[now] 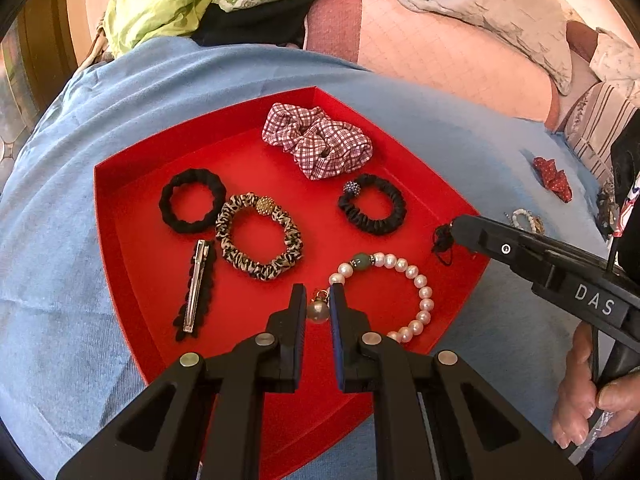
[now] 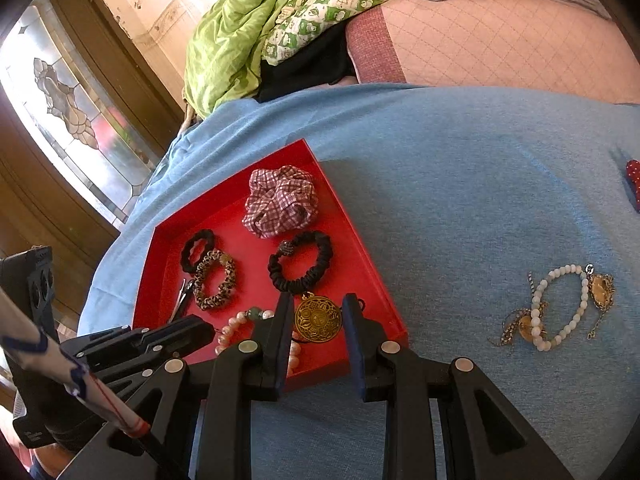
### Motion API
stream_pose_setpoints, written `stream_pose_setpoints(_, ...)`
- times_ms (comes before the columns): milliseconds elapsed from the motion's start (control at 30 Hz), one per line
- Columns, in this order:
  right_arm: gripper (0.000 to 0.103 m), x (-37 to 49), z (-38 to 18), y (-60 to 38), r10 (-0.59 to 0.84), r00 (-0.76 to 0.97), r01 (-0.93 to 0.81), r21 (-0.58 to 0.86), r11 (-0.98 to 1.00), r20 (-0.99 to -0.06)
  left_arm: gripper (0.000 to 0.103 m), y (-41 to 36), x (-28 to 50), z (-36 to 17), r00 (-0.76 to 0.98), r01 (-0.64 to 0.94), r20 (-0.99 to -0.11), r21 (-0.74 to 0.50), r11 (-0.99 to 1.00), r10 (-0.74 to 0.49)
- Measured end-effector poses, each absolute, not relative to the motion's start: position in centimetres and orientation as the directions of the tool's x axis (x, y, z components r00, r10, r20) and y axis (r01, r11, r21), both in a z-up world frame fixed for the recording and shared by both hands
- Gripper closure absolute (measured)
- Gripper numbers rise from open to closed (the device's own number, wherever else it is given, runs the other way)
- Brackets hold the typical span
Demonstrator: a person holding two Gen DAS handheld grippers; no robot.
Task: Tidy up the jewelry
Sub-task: 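Carry the pearl earring and gold medallion over the red tray with both tools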
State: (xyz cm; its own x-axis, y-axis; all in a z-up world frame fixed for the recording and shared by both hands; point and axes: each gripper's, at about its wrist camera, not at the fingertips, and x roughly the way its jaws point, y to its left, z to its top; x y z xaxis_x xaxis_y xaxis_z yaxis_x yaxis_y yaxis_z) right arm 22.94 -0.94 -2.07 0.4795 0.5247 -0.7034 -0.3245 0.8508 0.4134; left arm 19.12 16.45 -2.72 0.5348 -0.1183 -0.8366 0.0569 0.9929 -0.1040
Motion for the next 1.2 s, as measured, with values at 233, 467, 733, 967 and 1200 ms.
stream_pose_setpoints(233, 0.076, 22.8, -2.5, -0.4, 0.509, 0.481, -0.333, 0.388, 0.859, -0.714, 0.092, 17.3, 19.1, -3.0, 0.525, 0.031, -0.845, -0.100, 0.995, -0.101)
stream_pose_setpoints(467, 0.076, 22.7, -2.4, -0.3, 0.503, 0.483, -0.340, 0.375, 0.862, -0.717, 0.092, 17.8, 19.2, -3.4, 0.513, 0.004, -0.854, -0.096, 0.995, -0.084)
stream_pose_setpoints(733, 0.076, 22.3, -2.3, 0.4, 0.462, 0.504, -0.363, 0.306, 0.880, -0.730, 0.092, 18.2, 19.3, -3.7, 0.499, -0.016, -0.864, -0.085, 0.996, -0.066)
stream_pose_setpoints(967, 0.076, 21.7, -2.2, 1.5, 0.425, 0.520, -0.396, 0.232, 0.888, -0.740, 0.092, 18.3, 19.3, -3.8, 0.502, -0.022, -0.863, -0.078, 0.997, -0.057)
stream_pose_setpoints(1200, 0.076, 21.1, -2.2, 2.2, 0.410, 0.528, -0.419, 0.192, 0.887, -0.744, 0.092, 18.2, 19.2, -3.8, 0.504, -0.018, -0.862, -0.069, 0.997, -0.050)
